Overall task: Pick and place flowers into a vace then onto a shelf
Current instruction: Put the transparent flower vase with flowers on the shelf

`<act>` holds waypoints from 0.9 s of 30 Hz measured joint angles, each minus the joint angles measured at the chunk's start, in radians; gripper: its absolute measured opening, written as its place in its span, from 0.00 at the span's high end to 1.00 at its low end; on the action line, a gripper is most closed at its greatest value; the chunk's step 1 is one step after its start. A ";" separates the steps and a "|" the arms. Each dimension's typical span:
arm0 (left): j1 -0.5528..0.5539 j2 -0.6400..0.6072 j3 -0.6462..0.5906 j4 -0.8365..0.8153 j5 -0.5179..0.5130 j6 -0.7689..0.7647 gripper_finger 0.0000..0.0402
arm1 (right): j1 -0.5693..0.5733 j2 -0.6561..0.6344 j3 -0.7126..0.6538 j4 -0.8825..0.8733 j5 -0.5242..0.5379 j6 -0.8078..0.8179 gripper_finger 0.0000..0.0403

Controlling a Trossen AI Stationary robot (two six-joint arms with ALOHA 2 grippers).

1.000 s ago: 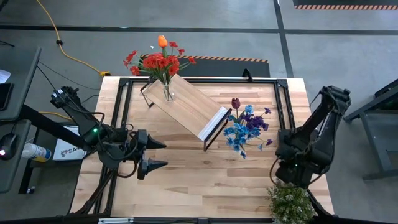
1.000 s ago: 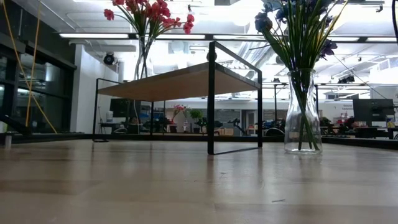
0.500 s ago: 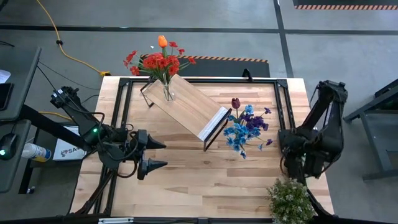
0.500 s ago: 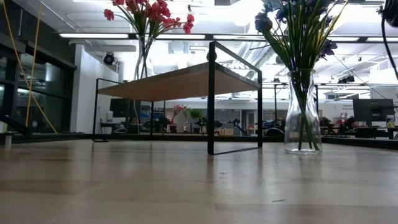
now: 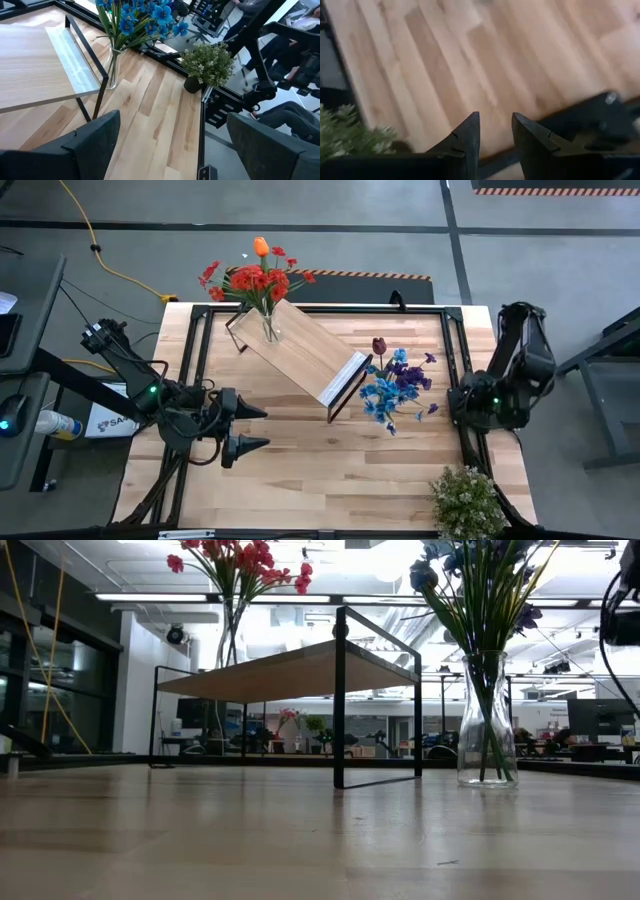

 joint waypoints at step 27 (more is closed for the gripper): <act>0.000 0.000 0.000 0.005 -0.015 0.000 0.01 | -0.466 -0.191 -0.237 0.346 0.345 -0.325 0.88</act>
